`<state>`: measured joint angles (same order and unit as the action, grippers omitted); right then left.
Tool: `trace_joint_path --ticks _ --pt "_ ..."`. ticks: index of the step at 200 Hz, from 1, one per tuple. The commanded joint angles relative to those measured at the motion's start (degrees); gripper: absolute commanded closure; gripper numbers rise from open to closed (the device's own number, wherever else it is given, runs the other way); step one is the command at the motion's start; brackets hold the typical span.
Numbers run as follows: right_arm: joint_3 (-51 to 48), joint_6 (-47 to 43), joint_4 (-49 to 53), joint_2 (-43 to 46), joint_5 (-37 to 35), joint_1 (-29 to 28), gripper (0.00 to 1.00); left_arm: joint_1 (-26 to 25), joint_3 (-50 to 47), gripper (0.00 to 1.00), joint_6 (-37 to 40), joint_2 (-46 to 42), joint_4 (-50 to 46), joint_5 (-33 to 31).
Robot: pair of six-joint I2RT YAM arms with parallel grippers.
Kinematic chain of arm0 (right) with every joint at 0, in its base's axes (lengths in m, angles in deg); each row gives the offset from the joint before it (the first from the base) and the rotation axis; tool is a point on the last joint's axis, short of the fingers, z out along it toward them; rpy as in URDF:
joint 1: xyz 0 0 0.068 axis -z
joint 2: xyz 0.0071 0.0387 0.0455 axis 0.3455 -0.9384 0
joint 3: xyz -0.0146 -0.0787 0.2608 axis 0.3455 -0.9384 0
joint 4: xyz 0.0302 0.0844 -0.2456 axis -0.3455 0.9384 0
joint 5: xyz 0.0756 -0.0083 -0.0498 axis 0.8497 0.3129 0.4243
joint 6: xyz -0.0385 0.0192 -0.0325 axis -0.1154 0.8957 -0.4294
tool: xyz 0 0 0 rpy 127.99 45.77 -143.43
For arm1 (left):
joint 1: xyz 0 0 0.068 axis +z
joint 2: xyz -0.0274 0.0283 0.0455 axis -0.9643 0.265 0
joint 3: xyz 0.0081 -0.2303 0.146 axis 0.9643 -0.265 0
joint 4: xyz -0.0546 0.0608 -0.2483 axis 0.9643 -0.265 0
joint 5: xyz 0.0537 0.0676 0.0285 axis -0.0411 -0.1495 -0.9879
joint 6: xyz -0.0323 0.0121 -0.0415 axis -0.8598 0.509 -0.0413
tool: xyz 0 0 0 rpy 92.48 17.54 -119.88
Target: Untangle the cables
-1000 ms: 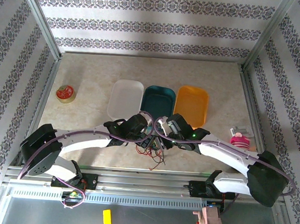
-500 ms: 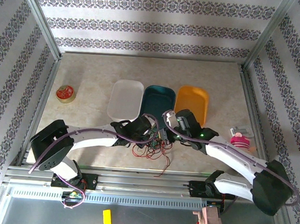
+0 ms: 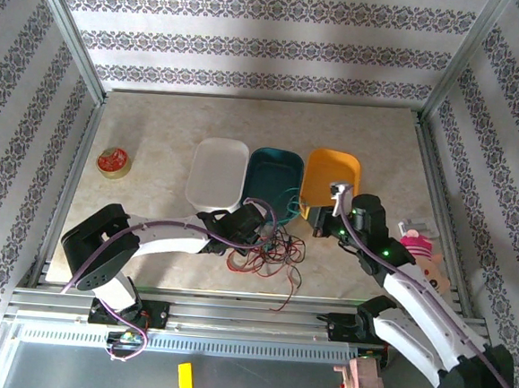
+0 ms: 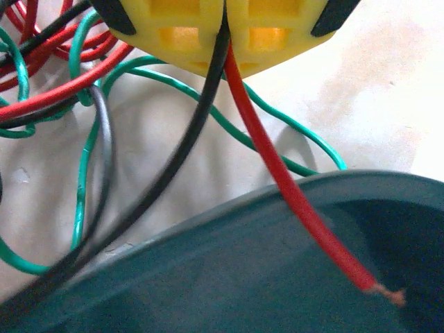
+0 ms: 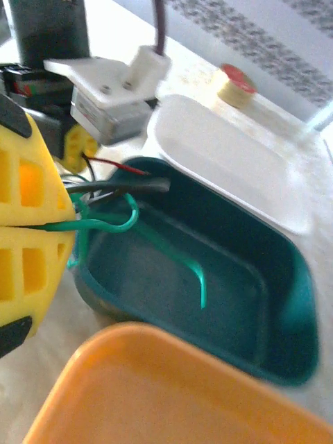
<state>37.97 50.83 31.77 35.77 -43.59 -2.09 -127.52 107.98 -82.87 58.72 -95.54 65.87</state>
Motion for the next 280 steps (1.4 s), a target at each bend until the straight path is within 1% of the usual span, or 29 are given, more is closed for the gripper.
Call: trace_joint_path --ticks 1,24,54,64,81,94,112,129,145,174,194,233,253,280 --pt "-2.2 3.9 -3.0 2.9 -6.2 2.7 1.0 -0.9 0.2 1.0 -1.7 -0.1 -3.7 -4.2" --pt "-2.9 4.5 -2.1 3.7 -5.2 4.7 1.0 -0.8 0.3 1.0 -1.6 -1.2 -3.8 -4.5" --pt "-2.6 2.7 -1.3 1.7 2.6 4.9 1.0 -0.8 0.8 1.0 1.3 -4.1 -3.2 -2.5" --pt "-2.5 2.3 -1.2 1.0 5.2 4.8 1.0 -0.8 0.8 0.88 2.5 -5.5 -2.5 -1.1" --pt "-2.6 2.2 -1.7 0.0 7.5 3.8 1.0 -0.8 1.0 0.77 3.5 -8.2 -1.6 0.6" --pt "-2.2 1.5 -2.0 -0.5 7.7 2.3 1.0 -0.8 1.4 0.58 3.9 -10.0 -1.0 1.6" --pt "-1.7 0.6 -2.1 -0.7 6.8 0.3 1.0 -0.8 2.0 0.37 4.5 -12.4 -0.3 3.0" --pt "-0.8 0.4 -1.1 -0.8 6.2 -0.4 1.0 -0.9 3.1 0.29 5.3 -13.8 -0.2 3.2" --pt "0.1 0.3 0.0 -0.8 6.0 -0.5 1.0 -0.8 4.5 0.23 7.2 -13.8 -0.4 4.7" --pt "1.8 -0.2 1.9 -0.7 6.0 -0.4 1.0 -0.8 6.7 0.21 9.8 -12.0 0.7 4.6" --pt "3.2 0.7 2.9 -1.2 7.7 0.0 1.0 -0.8 7.7 0.21 11.0 -10.5 2.4 5.2" --pt "6.5 4.6 4.5 -3.7 15.7 1.8 1.0 -0.8 10.8 0.23 11.7 -7.1 6.6 8.3" --pt "9.4 5.0 7.4 -5.5 20.1 2.9 1.0 -0.8 12.1 0.24 11.9 -5.7 8.1 10.4" --pt "13.7 5.0 12.4 -7.6 23.4 4.7 1.0 -0.8 13.4 0.27 12.3 -3.9 8.4 12.8"
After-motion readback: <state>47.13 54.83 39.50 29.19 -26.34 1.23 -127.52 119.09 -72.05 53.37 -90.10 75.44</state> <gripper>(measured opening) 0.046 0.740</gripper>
